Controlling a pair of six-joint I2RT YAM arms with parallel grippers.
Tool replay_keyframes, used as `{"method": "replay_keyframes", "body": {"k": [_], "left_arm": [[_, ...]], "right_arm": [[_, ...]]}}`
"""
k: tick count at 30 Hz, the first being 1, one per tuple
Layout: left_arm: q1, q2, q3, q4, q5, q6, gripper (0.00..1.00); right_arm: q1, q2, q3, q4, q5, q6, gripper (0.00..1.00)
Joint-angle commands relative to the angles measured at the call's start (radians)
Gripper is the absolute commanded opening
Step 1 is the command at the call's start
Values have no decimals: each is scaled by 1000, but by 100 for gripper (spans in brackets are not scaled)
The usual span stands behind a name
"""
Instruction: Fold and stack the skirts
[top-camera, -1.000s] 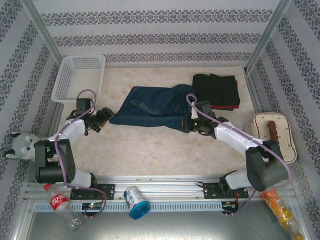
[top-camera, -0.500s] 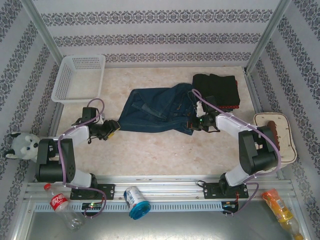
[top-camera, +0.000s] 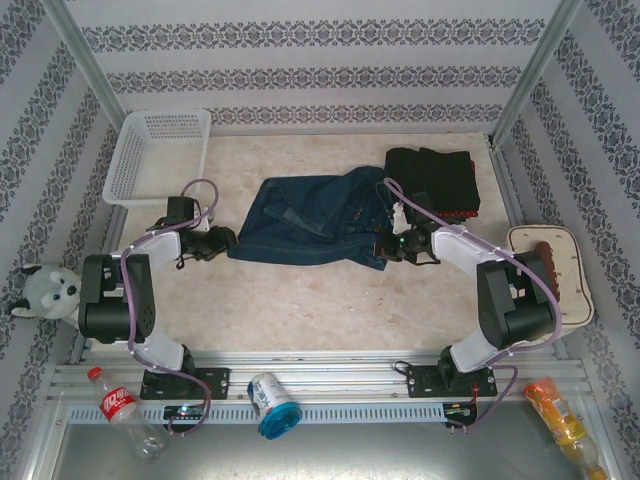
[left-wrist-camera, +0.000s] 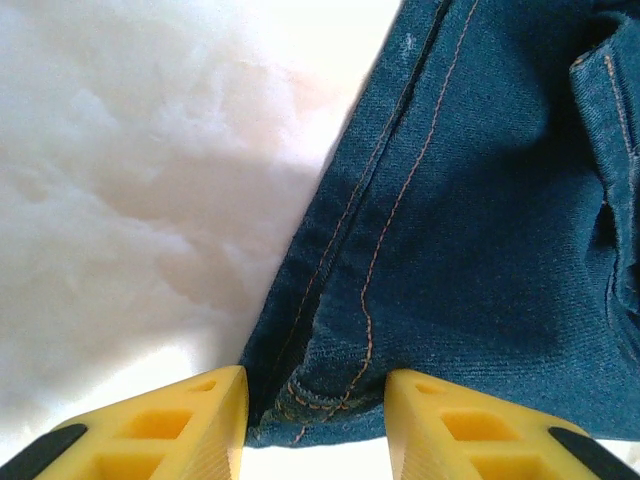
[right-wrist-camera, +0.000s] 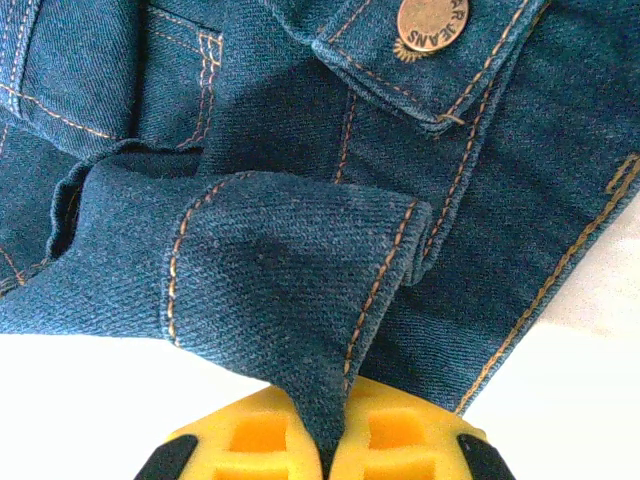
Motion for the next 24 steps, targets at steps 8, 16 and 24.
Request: {"method": "replay_keyframes", "body": {"k": [8,16,24], "left_arm": [[-6,66,31,-25,76,96,39],[-1,-21,-30,46,98,52,0],[88,-428,129,-84,87,-151,0]], "right_arm": [[-16,19,25,-10,-21,3,0],[-33,-21,34,-11,-76,-6,0],[-135,-236,217,-154,-357,-117,0]]}}
